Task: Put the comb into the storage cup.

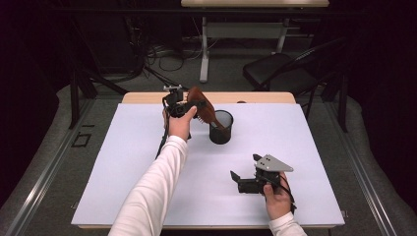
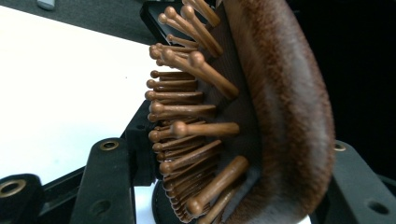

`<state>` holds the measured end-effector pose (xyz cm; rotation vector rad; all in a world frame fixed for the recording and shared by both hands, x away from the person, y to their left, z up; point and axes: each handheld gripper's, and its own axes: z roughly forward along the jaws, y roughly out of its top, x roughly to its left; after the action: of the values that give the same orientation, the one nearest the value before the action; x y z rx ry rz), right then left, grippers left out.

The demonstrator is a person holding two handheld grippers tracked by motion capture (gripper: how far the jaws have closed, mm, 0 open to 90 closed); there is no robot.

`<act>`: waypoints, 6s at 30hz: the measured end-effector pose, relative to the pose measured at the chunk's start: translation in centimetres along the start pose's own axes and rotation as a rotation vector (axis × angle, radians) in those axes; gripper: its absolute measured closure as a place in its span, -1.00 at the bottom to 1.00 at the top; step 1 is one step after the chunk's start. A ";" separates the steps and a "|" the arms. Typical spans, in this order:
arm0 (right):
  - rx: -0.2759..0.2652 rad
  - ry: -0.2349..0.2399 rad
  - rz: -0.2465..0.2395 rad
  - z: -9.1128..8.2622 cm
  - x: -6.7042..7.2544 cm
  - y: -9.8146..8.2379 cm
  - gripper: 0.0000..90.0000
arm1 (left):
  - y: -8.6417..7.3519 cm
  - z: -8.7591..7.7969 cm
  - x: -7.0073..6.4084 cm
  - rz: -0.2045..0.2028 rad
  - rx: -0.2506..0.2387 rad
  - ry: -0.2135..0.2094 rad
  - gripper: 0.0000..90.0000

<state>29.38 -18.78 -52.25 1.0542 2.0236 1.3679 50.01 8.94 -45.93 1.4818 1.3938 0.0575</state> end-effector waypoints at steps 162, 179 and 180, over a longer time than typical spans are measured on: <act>0.020 0.001 -0.016 0.5 0.5 -0.2 -0.92 | 2.7 -7.9 -0.9 0.138 -0.152 -0.074 -0.94; 0.019 0.000 -0.018 0.5 0.5 -0.2 -0.92 | 2.3 -9.1 -1.3 0.172 -0.126 -0.124 -0.99; 0.019 -0.001 -0.018 0.4 0.5 -0.2 -0.92 | 2.3 -9.1 -1.3 0.179 -0.121 -0.133 -0.99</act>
<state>29.36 -18.17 -52.59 1.0420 2.0442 1.3414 45.33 14.19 -39.52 1.4781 1.1302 0.1509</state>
